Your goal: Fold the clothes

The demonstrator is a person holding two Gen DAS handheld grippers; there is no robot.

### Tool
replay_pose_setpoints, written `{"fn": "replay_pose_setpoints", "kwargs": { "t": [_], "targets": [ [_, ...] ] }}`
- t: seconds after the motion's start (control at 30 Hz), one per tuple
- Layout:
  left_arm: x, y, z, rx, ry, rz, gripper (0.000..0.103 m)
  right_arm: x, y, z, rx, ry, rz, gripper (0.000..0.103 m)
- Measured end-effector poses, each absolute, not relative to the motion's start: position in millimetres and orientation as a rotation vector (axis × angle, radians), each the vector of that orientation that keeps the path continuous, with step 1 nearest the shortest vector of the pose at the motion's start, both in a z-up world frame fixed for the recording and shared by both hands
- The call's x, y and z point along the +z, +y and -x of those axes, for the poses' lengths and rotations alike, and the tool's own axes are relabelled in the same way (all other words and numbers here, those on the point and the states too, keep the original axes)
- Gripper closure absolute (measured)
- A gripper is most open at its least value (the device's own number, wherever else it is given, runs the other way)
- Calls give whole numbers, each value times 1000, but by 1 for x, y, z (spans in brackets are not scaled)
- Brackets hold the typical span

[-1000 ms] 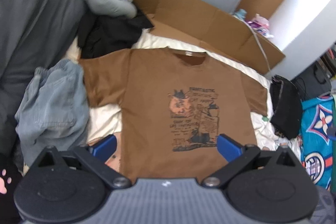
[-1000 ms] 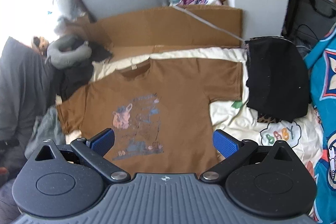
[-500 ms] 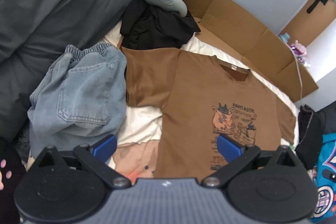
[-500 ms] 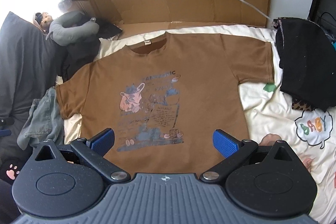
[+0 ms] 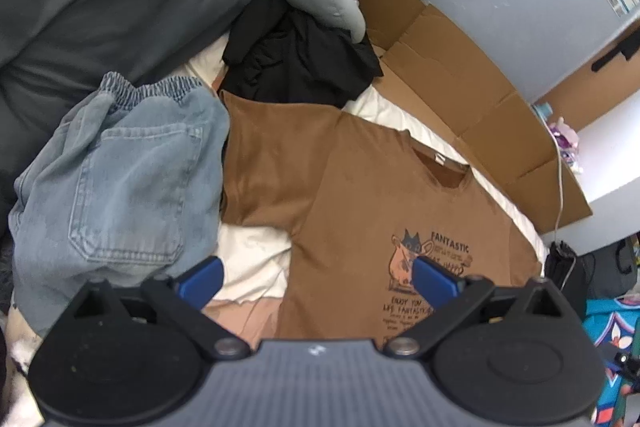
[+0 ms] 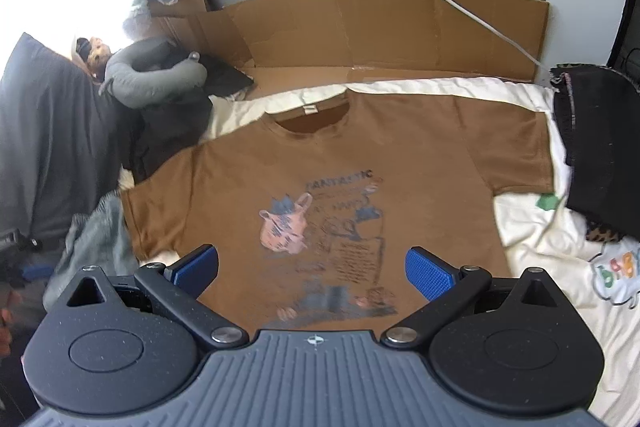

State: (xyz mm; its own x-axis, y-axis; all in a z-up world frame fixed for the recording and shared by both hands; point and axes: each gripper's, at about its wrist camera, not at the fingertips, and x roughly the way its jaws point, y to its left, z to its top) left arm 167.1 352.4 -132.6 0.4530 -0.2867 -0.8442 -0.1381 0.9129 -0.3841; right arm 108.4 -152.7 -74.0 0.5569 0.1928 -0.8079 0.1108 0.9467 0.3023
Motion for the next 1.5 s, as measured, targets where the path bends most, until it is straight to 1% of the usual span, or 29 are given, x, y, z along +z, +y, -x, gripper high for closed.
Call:
{"fn": "replay_pose_setpoints", "kwargs": {
  "t": [0.13, 0.27, 0.3, 0.4, 0.47, 0.5, 0.6, 0.63, 0.7, 0.73, 0.77, 0.83, 0.9, 0.93, 0.97, 1.0, 1.07, 1.1, 1.5],
  "targets": [
    [-136, 361, -175, -84, 1091, 498, 7, -79, -132, -124, 80, 974, -382, 1],
    [-148, 366, -184, -74, 1070, 551, 17, -99, -105, -140, 147, 987, -344, 1],
    [-152, 366, -186, -68, 1063, 558, 18, -107, -99, -145, 168, 990, -337, 1],
    [-170, 372, -190, -49, 1032, 616, 25, -136, -85, -157, 195, 992, -335, 1],
    [-184, 373, -191, -22, 1022, 648, 32, -156, -76, -166, 216, 991, -325, 5],
    [-191, 374, -192, -9, 1018, 662, 34, -166, -72, -169, 223, 997, -307, 6],
    [-211, 371, -190, 22, 970, 676, 36, -196, -57, -179, 249, 1000, -280, 8],
    [-220, 369, -189, 40, 957, 679, 38, -206, -54, -182, 252, 1001, -299, 8],
    [-238, 368, -191, 69, 945, 712, 47, -228, -48, -187, 246, 1013, -338, 9],
    [-248, 368, -191, 80, 941, 731, 55, -239, -44, -189, 246, 1021, -352, 11],
    [-257, 368, -192, 91, 937, 747, 60, -248, -38, -192, 256, 1029, -348, 16],
    [-272, 369, -191, 117, 911, 757, 66, -263, -26, -194, 300, 1032, -317, 20],
    [-282, 370, -189, 130, 891, 754, 67, -272, -17, -194, 324, 1011, -309, 20],
    [-287, 371, -189, 135, 877, 757, 69, -277, -13, -194, 336, 1000, -305, 21],
    [-292, 372, -188, 141, 865, 764, 72, -281, -10, -194, 345, 990, -307, 25],
    [-298, 374, -187, 152, 858, 777, 72, -286, -8, -194, 342, 980, -334, 28],
    [-308, 376, -185, 171, 848, 804, 73, -294, -6, -195, 343, 970, -375, 44],
    [-311, 376, -184, 173, 842, 817, 73, -298, -4, -195, 349, 974, -383, 46],
    [-338, 379, -188, 270, 840, 897, 73, -309, -7, -191, 336, 989, -418, 46]
  ]
}}
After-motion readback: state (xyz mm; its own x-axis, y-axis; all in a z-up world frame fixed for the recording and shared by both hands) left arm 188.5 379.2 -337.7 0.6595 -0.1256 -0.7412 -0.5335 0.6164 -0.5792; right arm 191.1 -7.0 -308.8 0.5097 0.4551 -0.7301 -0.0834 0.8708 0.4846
